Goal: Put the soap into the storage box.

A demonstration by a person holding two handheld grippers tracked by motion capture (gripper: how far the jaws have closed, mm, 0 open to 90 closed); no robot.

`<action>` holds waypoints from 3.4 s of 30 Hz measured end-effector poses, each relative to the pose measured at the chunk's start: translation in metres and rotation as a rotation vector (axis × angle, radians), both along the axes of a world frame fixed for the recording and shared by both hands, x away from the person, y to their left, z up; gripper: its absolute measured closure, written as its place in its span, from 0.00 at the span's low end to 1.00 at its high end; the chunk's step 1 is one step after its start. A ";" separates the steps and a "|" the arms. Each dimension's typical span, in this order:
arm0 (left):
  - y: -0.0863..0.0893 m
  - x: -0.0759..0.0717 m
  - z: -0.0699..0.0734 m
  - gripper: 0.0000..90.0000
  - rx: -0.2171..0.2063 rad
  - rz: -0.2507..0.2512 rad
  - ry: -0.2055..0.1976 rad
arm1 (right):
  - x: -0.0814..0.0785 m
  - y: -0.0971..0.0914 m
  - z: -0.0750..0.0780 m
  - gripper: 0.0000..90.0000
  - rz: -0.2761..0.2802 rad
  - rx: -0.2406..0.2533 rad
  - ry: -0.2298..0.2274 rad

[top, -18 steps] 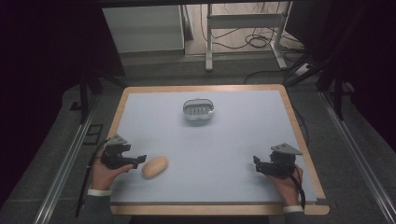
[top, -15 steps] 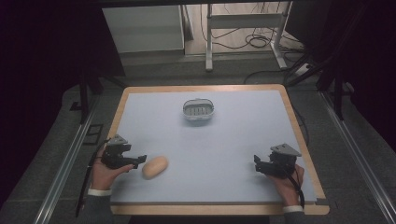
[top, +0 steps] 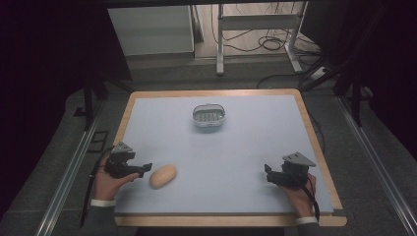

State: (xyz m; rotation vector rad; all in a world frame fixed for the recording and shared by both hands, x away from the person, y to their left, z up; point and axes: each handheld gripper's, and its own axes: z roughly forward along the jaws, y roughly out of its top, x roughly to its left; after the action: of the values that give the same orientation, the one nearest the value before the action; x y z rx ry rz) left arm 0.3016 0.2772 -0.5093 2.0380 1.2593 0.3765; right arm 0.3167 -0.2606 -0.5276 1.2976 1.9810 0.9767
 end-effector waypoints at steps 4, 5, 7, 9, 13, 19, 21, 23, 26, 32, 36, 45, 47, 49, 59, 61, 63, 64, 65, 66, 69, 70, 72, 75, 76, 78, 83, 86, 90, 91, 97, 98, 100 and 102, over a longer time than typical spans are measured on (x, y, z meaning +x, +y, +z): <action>0.001 -0.003 0.000 0.16 0.021 0.017 0.005 | -0.001 0.000 0.000 0.06 0.016 0.004 -0.006; 0.002 -0.004 -0.001 0.16 0.025 0.020 0.010 | -0.001 -0.001 0.000 0.06 0.016 0.008 -0.006; 0.003 -0.005 -0.005 0.16 0.030 0.028 0.020 | 0.000 -0.002 0.000 0.06 0.016 0.016 -0.004; 0.003 -0.007 -0.006 0.16 0.031 0.029 0.022 | 0.000 -0.003 0.000 0.06 0.015 0.029 0.003; 0.005 -0.006 -0.005 0.16 0.027 0.026 0.024 | 0.000 -0.003 0.000 0.06 0.011 0.032 0.003; 0.008 -0.003 -0.003 0.16 0.005 0.008 0.039 | 0.000 -0.005 0.000 0.06 0.003 0.047 -0.002; 0.010 -0.001 -0.001 0.16 -0.008 0.004 0.039 | 0.000 -0.006 0.000 0.06 -0.002 0.050 -0.001; 0.011 0.000 0.001 0.18 -0.024 0.006 0.034 | 0.000 -0.005 0.000 0.06 -0.004 0.048 -0.002; 0.011 0.002 0.007 0.18 -0.032 -0.011 0.033 | 0.000 -0.005 0.000 0.06 -0.010 0.043 -0.006; 0.006 0.003 0.014 0.18 -0.013 -0.059 0.051 | 0.000 -0.005 0.000 0.06 -0.022 0.040 -0.005; 0.000 0.004 0.015 0.20 -0.001 -0.084 0.076 | 0.000 -0.005 0.000 0.06 -0.024 0.039 0.000; -0.015 0.003 0.019 0.21 0.038 -0.128 0.094 | 0.000 -0.003 0.000 0.06 -0.034 0.022 -0.003; -0.016 0.004 0.020 0.21 0.043 -0.132 0.094 | 0.001 -0.004 0.000 0.06 -0.035 0.027 0.001; -0.018 0.004 0.021 0.21 0.048 -0.136 0.096 | 0.001 -0.004 0.000 0.06 -0.030 0.031 0.005; -0.036 -0.001 0.022 0.20 0.092 -0.208 0.091 | 0.001 -0.004 -0.001 0.06 -0.039 0.025 0.001; -0.039 0.000 0.020 0.21 0.102 -0.208 0.096 | 0.001 -0.003 -0.001 0.06 -0.042 0.024 0.005; -0.043 0.000 0.018 0.21 0.107 -0.213 0.101 | 0.001 -0.003 -0.001 0.06 -0.041 0.022 0.004; -0.045 0.000 0.017 0.21 0.112 -0.219 0.103 | 0.001 -0.003 -0.001 0.06 -0.037 0.019 0.004; -0.047 0.000 0.016 0.21 0.117 -0.224 0.107 | 0.001 -0.003 -0.001 0.06 -0.037 0.017 0.004; -0.048 0.000 0.015 0.21 0.121 -0.228 0.111 | 0.001 -0.003 -0.001 0.06 -0.037 0.014 0.003; -0.052 0.002 0.012 0.21 0.131 -0.239 0.126 | 0.001 -0.001 -0.001 0.06 -0.038 0.004 0.001; -0.054 0.002 0.012 0.21 0.135 -0.243 0.130 | 0.001 -0.001 -0.001 0.06 -0.037 0.002 0.002; -0.056 0.003 0.010 0.21 0.141 -0.245 0.138 | 0.000 -0.001 -0.001 0.06 -0.039 0.002 0.002; -0.060 0.003 0.006 0.21 0.152 -0.256 0.151 | 0.000 -0.001 -0.001 0.06 -0.040 0.001 -0.001; -0.061 0.003 0.005 0.21 0.152 -0.261 0.153 | 0.000 -0.001 -0.001 0.06 -0.040 0.001 -0.001; -0.064 0.003 0.003 0.21 0.157 -0.264 0.160 | 0.000 -0.001 -0.001 0.06 -0.040 0.001 -0.002; -0.068 0.004 0.000 0.21 0.157 -0.276 0.173 | 0.000 -0.001 -0.001 0.06 -0.036 -0.001 -0.004; -0.070 0.005 -0.003 0.22 0.166 -0.280 0.182 | 0.000 -0.001 -0.001 0.06 -0.035 -0.001 -0.004; -0.074 0.007 -0.007 0.23 0.179 -0.284 0.207 | 0.000 -0.001 -0.001 0.06 -0.037 -0.001 -0.002; -0.075 0.007 -0.008 0.24 0.184 -0.285 0.216 | 0.000 -0.001 -0.001 0.06 -0.036 -0.002 -0.001; -0.077 0.009 -0.012 0.33 0.208 -0.280 0.228 | 0.000 -0.001 -0.001 0.06 -0.035 0.000 -0.002; -0.077 0.009 -0.012 0.33 0.210 -0.279 0.228 | 0.000 -0.001 -0.001 0.06 -0.034 -0.001 -0.001; -0.077 0.009 -0.011 0.35 0.210 -0.279 0.227 | 0.000 -0.001 -0.001 0.06 -0.035 -0.002 0.000; -0.077 0.009 -0.011 0.35 0.212 -0.281 0.227 | 0.001 -0.001 -0.001 0.06 -0.036 -0.004 0.002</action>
State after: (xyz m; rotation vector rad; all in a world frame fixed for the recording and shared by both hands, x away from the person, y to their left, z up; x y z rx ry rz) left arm 0.3104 0.2003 -0.5206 2.4570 1.0758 0.1542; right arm 0.3173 -0.2613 -0.5286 1.3277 1.9534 0.9542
